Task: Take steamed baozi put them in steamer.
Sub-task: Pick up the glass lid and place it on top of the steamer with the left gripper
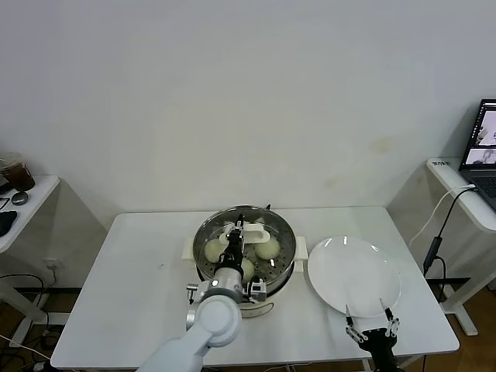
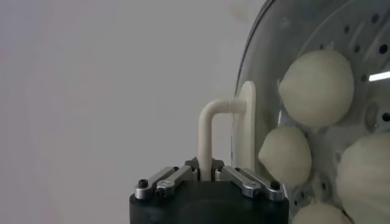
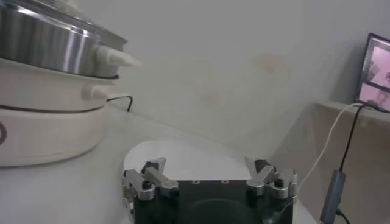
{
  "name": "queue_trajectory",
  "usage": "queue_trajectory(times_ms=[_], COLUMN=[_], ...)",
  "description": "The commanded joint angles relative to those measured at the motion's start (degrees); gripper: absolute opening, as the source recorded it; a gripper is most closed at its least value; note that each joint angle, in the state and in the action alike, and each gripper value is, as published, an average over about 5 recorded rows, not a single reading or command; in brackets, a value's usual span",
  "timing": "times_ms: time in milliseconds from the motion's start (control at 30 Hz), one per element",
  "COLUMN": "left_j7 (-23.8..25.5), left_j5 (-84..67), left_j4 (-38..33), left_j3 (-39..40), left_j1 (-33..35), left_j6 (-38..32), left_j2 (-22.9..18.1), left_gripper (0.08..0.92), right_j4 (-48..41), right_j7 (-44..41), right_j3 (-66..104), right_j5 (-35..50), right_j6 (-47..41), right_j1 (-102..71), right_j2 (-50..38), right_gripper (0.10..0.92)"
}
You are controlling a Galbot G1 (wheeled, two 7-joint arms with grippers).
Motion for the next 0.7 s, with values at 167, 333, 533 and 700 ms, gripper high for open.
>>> queue_trajectory(times_ms=[167,333,533,700], left_j7=[-0.6,-1.4,-5.5,-11.2], left_j5=[-1.1,-2.5,-5.8,-14.8], left_j4=[0.0,-2.9,-9.8,-18.5], left_j3=[-0.2,-1.6,-6.1,-11.6], left_j1=[0.6,2.9,11.6,21.5], left_j6=[0.0,-0.5,-2.9,-6.2], left_j2=[-1.2,-0.5,0.8,3.2], left_gripper=[0.176,0.203,0.363,0.510], right_j4=[-0.4,-0.3,-0.2,0.4], right_j7=[0.0,-0.1,-0.1,-0.2], right_j3=[-0.3,-0.3,-0.5,-0.6], right_j5=[-0.1,-0.1,-0.1,0.2], right_j6=[0.2,0.2,0.1,0.2], right_j1=[0.1,0.0,-0.3,-0.9], right_j2=[-0.1,-0.1,-0.5,-1.4], right_gripper=[0.823,0.823,0.823,0.823])
